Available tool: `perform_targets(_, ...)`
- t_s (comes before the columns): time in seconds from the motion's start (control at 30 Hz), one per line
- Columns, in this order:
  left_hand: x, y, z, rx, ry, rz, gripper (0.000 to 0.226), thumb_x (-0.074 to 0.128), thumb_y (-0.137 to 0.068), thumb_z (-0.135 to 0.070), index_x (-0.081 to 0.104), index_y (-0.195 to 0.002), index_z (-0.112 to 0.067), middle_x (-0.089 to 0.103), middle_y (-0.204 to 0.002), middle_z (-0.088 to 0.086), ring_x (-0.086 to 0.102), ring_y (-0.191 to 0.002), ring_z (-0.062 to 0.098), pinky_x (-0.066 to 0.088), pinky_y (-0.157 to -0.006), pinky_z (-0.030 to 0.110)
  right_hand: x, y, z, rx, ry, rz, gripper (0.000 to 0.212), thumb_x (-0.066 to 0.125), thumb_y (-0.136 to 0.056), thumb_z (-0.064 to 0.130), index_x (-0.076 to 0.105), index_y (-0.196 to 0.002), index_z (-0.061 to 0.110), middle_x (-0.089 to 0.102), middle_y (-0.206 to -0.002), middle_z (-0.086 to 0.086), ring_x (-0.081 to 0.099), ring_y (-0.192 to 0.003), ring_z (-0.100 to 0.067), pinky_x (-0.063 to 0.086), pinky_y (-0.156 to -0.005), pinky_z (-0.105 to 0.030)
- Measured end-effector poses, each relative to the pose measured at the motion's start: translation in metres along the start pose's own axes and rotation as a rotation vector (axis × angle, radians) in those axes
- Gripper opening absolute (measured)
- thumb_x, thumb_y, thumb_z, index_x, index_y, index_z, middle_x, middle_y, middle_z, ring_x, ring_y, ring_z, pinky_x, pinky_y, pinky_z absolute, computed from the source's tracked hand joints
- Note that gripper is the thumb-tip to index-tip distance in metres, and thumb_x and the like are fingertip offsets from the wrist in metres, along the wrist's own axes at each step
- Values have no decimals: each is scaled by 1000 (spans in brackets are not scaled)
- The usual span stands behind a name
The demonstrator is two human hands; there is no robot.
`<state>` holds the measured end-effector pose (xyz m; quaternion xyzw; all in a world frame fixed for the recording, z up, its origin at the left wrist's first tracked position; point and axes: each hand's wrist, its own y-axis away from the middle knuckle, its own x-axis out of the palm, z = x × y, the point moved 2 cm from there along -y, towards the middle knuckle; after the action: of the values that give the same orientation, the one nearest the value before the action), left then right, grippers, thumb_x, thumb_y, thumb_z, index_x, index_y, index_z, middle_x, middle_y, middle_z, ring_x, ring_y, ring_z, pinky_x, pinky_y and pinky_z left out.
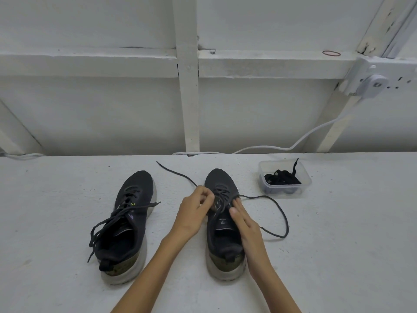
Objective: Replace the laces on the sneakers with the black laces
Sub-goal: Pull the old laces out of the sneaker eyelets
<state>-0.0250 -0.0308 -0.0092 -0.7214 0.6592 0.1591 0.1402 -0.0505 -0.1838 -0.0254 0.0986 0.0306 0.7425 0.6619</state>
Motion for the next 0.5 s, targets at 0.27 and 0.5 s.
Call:
perform_targets(0.27,4,17,6,-55,165,-7,12,66,-90,-23,68,-80,-17,61,-66,-15,52,-62,-4,41,-64,10,1,2,2,5,-14,21,42,64,-82,40,56,-123,47,40,-151,17,32,-141,0,23,-121,-34)
perform_targets(0.5,-17,-6,1,-111,162,-137,28,62,-92,-34,68,-79,-10,60,-66,-9,48,-53,-4,39,-64,18,0,4,1,-9,-15,10,34,62,-90,34,57,-119,50,40,-149,20,32,-141,0,24,-121,-32)
